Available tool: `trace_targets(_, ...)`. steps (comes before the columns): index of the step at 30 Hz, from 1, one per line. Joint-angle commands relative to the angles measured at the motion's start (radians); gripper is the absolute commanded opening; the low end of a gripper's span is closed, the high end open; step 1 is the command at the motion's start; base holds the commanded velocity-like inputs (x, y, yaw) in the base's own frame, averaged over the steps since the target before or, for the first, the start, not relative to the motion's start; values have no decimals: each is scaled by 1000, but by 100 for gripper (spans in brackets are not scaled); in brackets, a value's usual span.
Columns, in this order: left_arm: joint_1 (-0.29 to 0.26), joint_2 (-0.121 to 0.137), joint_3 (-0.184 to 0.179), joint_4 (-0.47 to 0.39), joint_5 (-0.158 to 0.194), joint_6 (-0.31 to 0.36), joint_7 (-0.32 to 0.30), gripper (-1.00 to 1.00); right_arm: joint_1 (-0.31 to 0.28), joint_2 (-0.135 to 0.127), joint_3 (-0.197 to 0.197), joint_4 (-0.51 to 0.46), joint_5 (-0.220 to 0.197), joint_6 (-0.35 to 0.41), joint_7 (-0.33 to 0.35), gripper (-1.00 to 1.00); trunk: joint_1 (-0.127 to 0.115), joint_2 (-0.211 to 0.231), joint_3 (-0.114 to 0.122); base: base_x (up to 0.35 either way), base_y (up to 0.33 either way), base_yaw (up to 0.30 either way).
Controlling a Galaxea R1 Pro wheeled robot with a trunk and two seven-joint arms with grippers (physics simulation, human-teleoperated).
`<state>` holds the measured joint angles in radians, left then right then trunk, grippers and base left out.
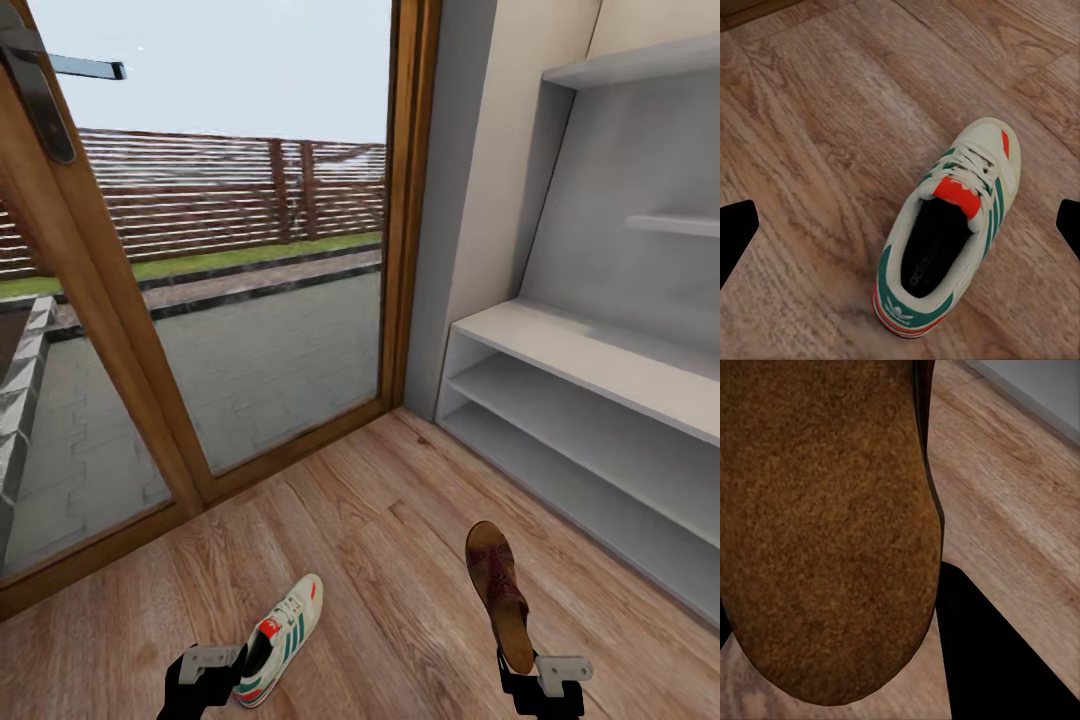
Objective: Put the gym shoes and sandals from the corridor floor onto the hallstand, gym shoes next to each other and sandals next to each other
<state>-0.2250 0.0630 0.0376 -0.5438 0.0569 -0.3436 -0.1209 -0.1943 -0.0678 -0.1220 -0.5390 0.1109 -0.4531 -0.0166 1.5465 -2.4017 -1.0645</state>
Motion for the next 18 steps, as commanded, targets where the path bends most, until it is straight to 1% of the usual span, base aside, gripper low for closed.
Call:
trace_targets(1,0,-1,4,1,6,-2,-10,100,-1,0,-4,1,7,-3,0,-100,0,0,-1,0,18,0)
trace_targets(18,0,0,4,1,6,-2,-10,100,-1,2,-4,0,7,-3,0,-100,0,0,-1,0,3,0)
